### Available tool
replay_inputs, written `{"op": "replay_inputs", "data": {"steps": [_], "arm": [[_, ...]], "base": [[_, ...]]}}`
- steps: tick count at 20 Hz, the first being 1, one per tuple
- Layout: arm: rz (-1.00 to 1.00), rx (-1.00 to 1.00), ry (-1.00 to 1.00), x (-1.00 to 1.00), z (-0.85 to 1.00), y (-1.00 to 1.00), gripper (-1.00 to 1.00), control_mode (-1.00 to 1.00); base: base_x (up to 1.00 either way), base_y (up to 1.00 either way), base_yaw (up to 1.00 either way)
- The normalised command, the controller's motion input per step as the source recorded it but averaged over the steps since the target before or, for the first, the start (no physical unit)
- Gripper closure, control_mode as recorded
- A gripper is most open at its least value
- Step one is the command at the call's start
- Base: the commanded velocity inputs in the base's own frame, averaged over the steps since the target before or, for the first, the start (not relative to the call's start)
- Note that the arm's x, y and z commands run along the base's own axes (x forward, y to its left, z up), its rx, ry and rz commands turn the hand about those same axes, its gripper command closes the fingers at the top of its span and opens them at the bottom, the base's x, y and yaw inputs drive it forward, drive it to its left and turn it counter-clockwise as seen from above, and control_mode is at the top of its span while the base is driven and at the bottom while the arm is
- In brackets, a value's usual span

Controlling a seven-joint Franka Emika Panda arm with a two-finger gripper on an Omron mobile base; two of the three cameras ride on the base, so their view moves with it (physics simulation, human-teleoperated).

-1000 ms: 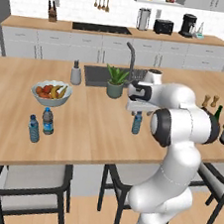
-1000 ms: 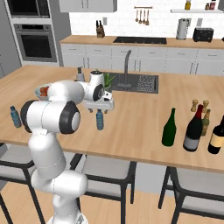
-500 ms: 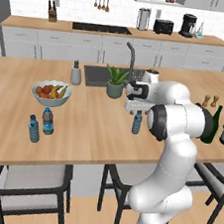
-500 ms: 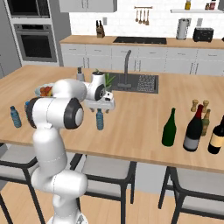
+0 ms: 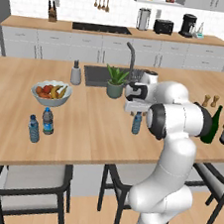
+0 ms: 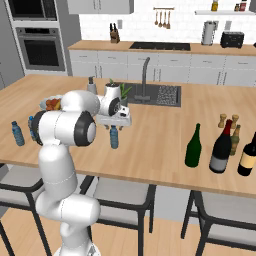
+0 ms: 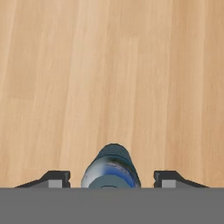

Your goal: Move the plastic bottles in the middle to the plastics group, and the glass bottles in the middle to the glass group.

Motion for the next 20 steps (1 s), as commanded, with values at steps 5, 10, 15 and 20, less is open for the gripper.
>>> {"op": "replay_inputs", "data": {"steps": [5, 10, 15, 20], "arm": [[0.00, 0.00, 0.00, -0.14, -0.04, 0.01, 1.00, -1.00], [0.07, 0.08, -0.09, -0.74, 0.24, 0.14, 1.00, -1.00], [0.14, 0.01, -0.14, -0.88, 0.23, 0.47, 1.00, -1.00], [0.19, 0.00, -0.07, -0.79, 0.19, 0.72, 1.00, -1.00]], "base": [[0.00, 0.00, 0.00], [0.00, 0.00, 0.00], [0.00, 0.00, 0.00], [0.00, 0.00, 0.00]]}}
